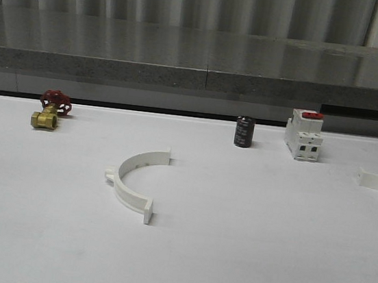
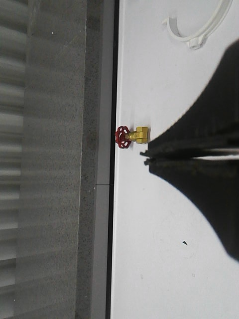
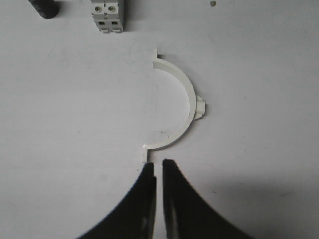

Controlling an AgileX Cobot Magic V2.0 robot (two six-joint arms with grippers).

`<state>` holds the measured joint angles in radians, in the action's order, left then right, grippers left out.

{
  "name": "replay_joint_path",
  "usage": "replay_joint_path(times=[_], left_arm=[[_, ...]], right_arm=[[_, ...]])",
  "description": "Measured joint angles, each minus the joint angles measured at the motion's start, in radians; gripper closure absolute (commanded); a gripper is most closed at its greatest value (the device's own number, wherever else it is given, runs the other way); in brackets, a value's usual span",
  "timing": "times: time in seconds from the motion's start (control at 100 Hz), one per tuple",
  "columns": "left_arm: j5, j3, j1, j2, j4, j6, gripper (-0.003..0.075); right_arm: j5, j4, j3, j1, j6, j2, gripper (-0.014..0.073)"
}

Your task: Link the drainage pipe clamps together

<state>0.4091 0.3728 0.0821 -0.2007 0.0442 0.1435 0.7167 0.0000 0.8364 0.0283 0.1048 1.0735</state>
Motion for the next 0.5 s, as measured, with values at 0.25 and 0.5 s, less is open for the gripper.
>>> replay_joint_path(times=[0.25,0.5], left_arm=[[0.000,0.000,0.000,0.000,0.001,0.000,0.0740],[0.000,0.000,0.000,0.000,0.001,0.000,0.0740]], right_arm=[[-0.031,0.000,0.007,0.000,0.000,0.041,0.0030],[0.000,0.000,0.108,-0.031,0.014,0.175,0.0030]])
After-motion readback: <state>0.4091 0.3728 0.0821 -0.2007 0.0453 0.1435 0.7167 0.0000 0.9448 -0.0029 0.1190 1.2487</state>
